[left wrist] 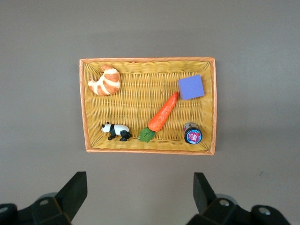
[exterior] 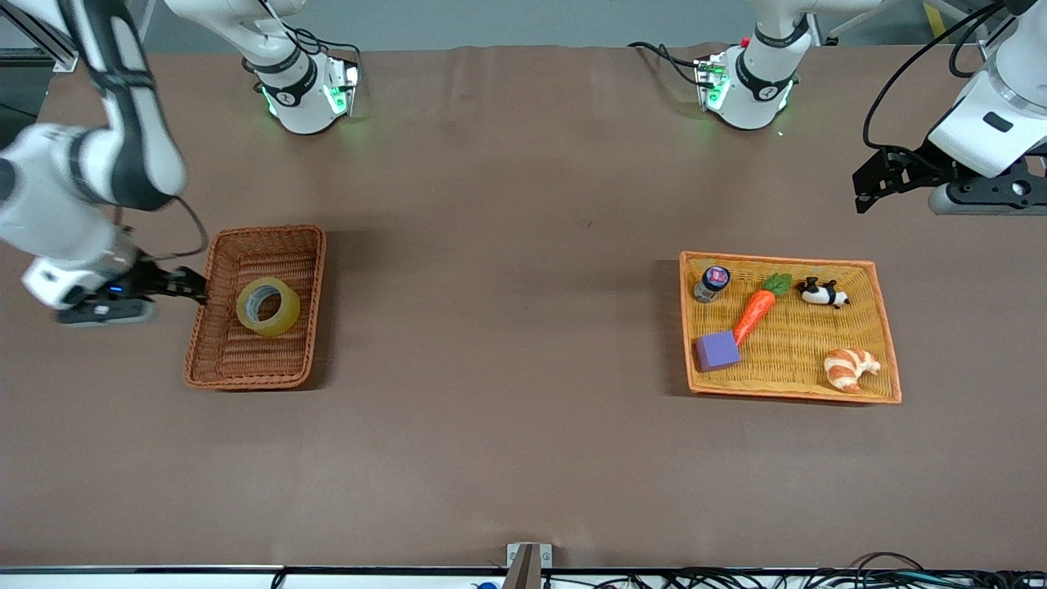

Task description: Move tape to another basket

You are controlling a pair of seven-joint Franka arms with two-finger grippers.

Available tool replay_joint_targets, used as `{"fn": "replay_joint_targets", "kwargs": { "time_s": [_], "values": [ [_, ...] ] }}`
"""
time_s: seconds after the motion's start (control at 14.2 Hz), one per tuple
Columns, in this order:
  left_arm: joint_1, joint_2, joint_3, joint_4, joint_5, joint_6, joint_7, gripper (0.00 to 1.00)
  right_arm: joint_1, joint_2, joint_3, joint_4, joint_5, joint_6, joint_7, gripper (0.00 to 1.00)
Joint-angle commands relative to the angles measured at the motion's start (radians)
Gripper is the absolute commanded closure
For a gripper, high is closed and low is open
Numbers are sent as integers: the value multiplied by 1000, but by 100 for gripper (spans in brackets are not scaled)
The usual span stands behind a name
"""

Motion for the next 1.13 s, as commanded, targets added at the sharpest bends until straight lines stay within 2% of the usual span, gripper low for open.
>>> {"fn": "replay_joint_targets", "kwargs": {
  "time_s": [0.0,0.21,0.42,0.63,0.77,0.84,0.98,1.06],
  "values": [
    [-2,-1,6,0,-15,12,13,0,-20,26,7,273,4,-264,4,0],
    [-2,-1,6,2,-15,12,13,0,-16,20,10,417,3,-433,198,0],
    [-1,-1,4,6,-15,10,14,0,-16,17,14,542,6,-616,302,0],
    [1,-4,7,6,-24,7,14,0,-66,-81,102,532,9,-661,395,0],
    [7,-4,10,8,-24,6,16,0,-74,-120,114,491,9,-665,392,0],
    [13,-1,10,16,-24,6,16,0,-67,-121,122,483,12,-667,386,0],
    [19,1,10,29,-24,-1,14,0,-54,-121,184,487,15,-670,400,0],
    [21,1,12,31,-24,-1,14,0,-56,-120,189,489,15,-667,398,0]
  ]
}}
